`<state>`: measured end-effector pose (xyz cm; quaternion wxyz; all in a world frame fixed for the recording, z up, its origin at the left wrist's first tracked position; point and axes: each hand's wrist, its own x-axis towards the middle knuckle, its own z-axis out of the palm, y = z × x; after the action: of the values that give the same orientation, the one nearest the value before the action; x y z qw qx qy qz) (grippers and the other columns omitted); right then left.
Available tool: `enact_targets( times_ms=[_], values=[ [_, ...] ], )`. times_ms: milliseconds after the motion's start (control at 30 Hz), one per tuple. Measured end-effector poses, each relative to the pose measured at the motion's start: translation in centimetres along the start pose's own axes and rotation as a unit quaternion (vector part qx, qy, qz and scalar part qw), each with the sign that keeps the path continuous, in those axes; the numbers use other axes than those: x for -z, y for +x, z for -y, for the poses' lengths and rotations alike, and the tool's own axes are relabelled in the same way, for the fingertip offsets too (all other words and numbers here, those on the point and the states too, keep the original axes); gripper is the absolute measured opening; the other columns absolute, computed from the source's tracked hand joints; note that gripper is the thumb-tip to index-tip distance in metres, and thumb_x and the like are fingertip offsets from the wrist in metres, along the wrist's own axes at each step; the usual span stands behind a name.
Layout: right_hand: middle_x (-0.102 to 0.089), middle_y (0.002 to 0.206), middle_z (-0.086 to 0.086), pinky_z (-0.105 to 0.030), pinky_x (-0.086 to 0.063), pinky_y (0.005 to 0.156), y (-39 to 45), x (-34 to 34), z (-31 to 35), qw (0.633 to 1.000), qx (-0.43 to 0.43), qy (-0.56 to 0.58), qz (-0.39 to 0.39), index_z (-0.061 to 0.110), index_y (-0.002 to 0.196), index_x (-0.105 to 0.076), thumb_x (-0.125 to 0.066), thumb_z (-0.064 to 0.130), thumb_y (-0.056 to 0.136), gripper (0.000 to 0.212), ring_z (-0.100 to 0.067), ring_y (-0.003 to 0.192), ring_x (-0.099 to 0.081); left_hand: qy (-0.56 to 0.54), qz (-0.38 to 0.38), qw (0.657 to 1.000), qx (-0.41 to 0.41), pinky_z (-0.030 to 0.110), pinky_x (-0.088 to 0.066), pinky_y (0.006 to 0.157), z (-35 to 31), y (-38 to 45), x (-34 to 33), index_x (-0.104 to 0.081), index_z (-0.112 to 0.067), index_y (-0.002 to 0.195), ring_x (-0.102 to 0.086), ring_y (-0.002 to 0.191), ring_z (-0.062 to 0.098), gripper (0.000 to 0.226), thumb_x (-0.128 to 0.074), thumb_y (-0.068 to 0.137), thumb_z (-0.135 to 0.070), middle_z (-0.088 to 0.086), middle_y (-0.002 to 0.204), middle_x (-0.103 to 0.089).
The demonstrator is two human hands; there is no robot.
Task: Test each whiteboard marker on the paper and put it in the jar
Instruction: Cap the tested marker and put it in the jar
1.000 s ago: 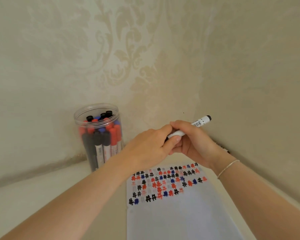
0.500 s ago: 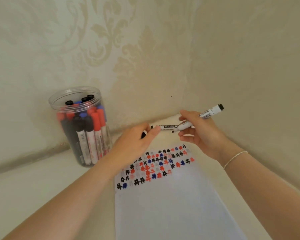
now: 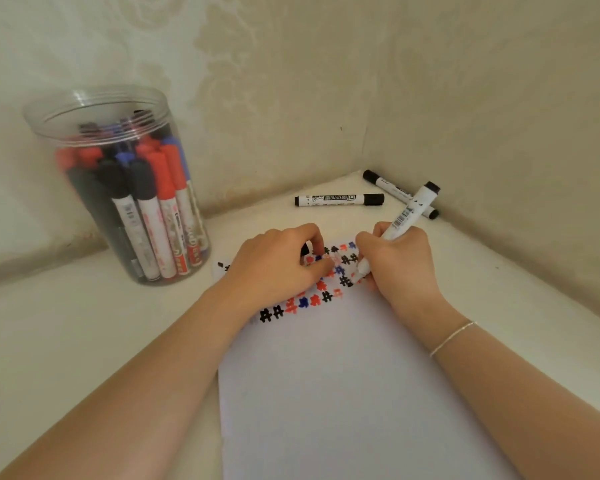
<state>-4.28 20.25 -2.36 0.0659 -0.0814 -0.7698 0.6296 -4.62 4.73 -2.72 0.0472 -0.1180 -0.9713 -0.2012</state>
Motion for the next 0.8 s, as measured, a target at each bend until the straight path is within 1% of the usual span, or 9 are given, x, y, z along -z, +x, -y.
enact_targets(
  times_ms=[100,200,300,367,467,567,600,700,800],
  values=[
    [-0.049,0.063,-0.02,-0.031,-0.034,0.054,-0.02,-0.13,-0.2,0.999,0.015,-0.033,-0.006,0.008,0.061,-0.044,-0.054,0.007,0.072,0.015,-0.022,0.058,-0.04,0.012,0.001,1.0,-0.012,0.027,-0.038,0.053,0.17,-0.1,-0.11,-0.051,-0.036,0.092,-0.052,0.054,0.012,0.023,-0.052,0.085,-0.058,-0.004,0.056,-0.056],
    [-0.057,0.071,-0.035,-0.027,-0.036,0.048,-0.1,-0.12,-0.2,0.998,0.02,-0.052,-0.004,0.007,0.06,-0.044,-0.055,0.006,0.072,0.017,-0.022,0.055,-0.044,0.019,0.005,1.0,-0.015,0.027,-0.033,0.051,0.34,-0.01,-0.14,-0.05,-0.038,0.092,-0.053,0.055,0.012,0.026,-0.053,0.083,-0.062,-0.003,0.059,-0.058],
    [-0.063,0.081,-0.035,-0.022,-0.036,0.042,-0.14,-0.13,-0.26,0.998,0.025,-0.055,0.005,0.008,0.06,-0.044,-0.056,0.006,0.073,0.018,-0.021,0.054,-0.046,0.016,0.007,1.0,-0.015,0.027,-0.03,0.05,0.43,0.01,-0.16,-0.05,-0.039,0.092,-0.053,0.056,0.011,0.029,-0.053,0.081,-0.065,-0.002,0.061,-0.059],
    [-0.061,0.077,-0.035,-0.023,-0.034,0.043,-0.16,-0.21,-0.35,0.997,0.037,-0.066,0.003,0.008,0.061,-0.043,-0.057,0.006,0.074,0.018,-0.02,0.054,-0.043,0.01,0.008,1.0,-0.017,0.027,-0.029,0.05,0.41,-0.04,-0.12,-0.05,-0.038,0.092,-0.051,0.054,0.01,0.028,-0.053,0.081,-0.064,-0.002,0.06,-0.058],
    [-0.046,0.057,-0.016,-0.019,-0.029,0.04,-0.23,-0.32,-0.5,0.995,0.062,-0.076,0.003,0.011,0.057,-0.035,-0.057,0.005,0.076,0.03,-0.015,0.049,-0.035,0.012,0.007,1.0,-0.017,0.026,-0.029,0.05,0.39,-0.03,-0.07,-0.05,-0.039,0.092,-0.049,0.052,0.008,0.028,-0.054,0.081,-0.065,-0.003,0.058,-0.057],
    [-0.032,0.052,0.0,-0.017,-0.025,0.037,-0.4,-0.32,-0.44,0.994,0.074,-0.076,0.0,0.014,0.057,-0.029,-0.056,0.003,0.078,0.036,-0.007,0.041,-0.027,0.013,0.01,1.0,-0.016,0.027,-0.031,0.05,0.38,0.06,-0.07,-0.051,-0.038,0.093,-0.05,0.053,0.011,0.03,-0.053,0.08,-0.065,-0.001,0.059,-0.059],
    [-0.033,0.052,-0.001,-0.018,-0.027,0.039,-0.32,-0.26,-0.46,0.995,0.073,-0.074,0.001,0.014,0.057,-0.03,-0.056,0.003,0.078,0.035,-0.008,0.042,-0.03,0.013,0.009,1.0,-0.015,0.026,-0.031,0.05,0.36,0.07,-0.04,-0.051,-0.038,0.093,-0.05,0.053,0.011,0.03,-0.054,0.081,-0.065,-0.001,0.059,-0.058],
    [-0.049,0.06,-0.023,-0.027,-0.034,0.048,-0.05,0.01,-0.42,0.998,0.051,-0.04,0.015,0.01,0.059,-0.039,-0.055,0.001,0.073,0.023,-0.024,0.055,-0.045,0.013,0.011,1.0,-0.015,0.026,-0.03,0.05,0.26,0.03,0.04,-0.051,-0.039,0.093,-0.049,0.053,0.008,0.028,-0.054,0.081,-0.064,-0.003,0.058,-0.056],
    [-0.054,0.067,-0.035,-0.026,-0.034,0.044,-0.23,-0.01,-0.32,0.998,0.041,-0.038,0.031,0.006,0.063,-0.05,-0.055,0.001,0.072,0.012,-0.023,0.054,-0.043,0.012,0.012,1.0,-0.015,0.026,-0.03,0.05,0.22,-0.01,0.06,-0.05,-0.039,0.092,-0.047,0.052,0.007,0.028,-0.054,0.081,-0.064,-0.005,0.057,-0.054]
  ],
)
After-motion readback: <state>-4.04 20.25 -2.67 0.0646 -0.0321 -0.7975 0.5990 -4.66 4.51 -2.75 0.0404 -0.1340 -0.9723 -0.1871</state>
